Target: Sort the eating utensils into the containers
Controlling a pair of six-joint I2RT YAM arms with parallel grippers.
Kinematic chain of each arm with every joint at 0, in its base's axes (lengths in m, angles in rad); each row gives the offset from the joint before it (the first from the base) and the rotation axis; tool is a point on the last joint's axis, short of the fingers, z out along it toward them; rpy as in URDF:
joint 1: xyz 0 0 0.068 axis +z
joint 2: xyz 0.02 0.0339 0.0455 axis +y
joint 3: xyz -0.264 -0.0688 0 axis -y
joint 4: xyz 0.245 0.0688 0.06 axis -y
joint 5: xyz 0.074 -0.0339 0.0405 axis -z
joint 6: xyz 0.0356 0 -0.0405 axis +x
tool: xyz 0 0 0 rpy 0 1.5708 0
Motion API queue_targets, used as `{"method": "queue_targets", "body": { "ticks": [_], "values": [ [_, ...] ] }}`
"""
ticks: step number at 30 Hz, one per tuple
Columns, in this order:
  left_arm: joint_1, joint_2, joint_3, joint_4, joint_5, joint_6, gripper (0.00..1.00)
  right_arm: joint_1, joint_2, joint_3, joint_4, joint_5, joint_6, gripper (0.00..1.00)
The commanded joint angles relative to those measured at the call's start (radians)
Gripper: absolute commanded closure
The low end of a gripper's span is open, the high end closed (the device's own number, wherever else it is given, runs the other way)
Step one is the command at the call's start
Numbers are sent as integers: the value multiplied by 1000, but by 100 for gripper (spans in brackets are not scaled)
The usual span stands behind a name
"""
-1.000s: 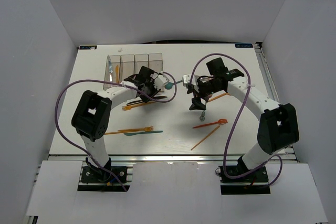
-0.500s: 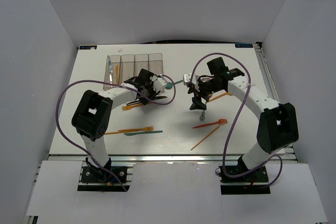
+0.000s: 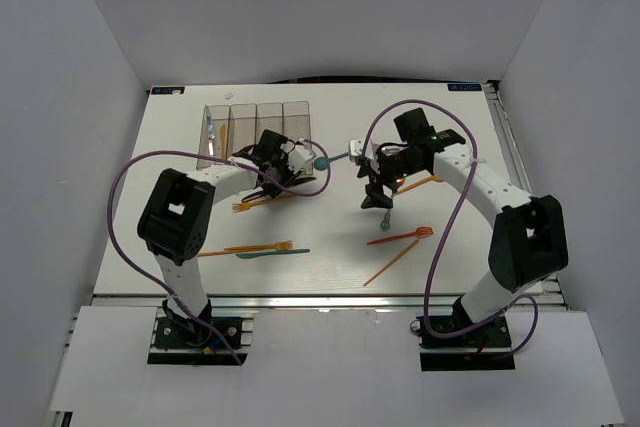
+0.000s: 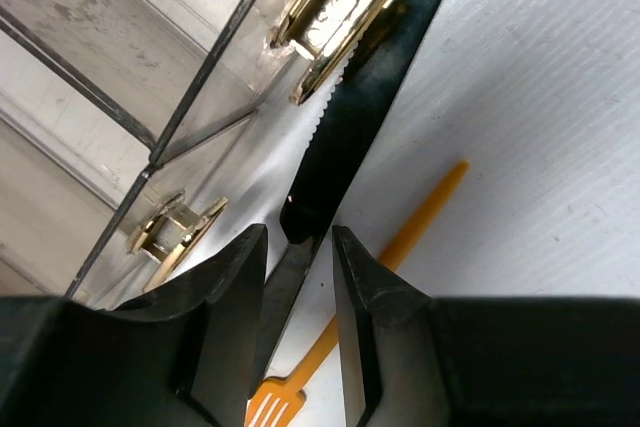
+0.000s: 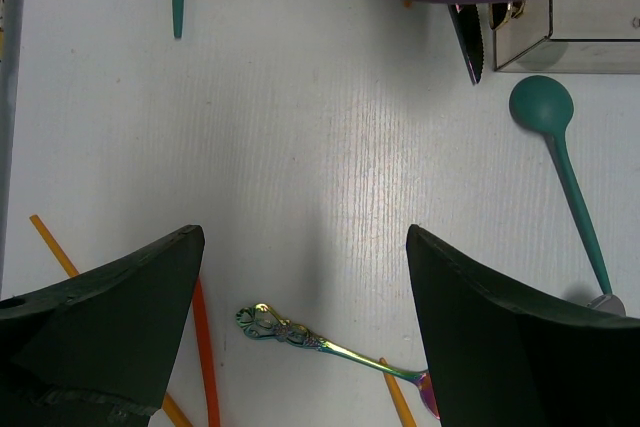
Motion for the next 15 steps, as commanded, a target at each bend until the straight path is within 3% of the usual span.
{"method": "queue_targets", "body": {
  "ticks": [1, 15],
  "values": [
    [19, -24, -38, -57, 93, -37, 57, -6, -7, 36, -4, -17, 4, 12],
    [7, -63, -125, -75, 241, -131, 65, -10, -10, 28, 9, -39, 19, 12]
  ]
}}
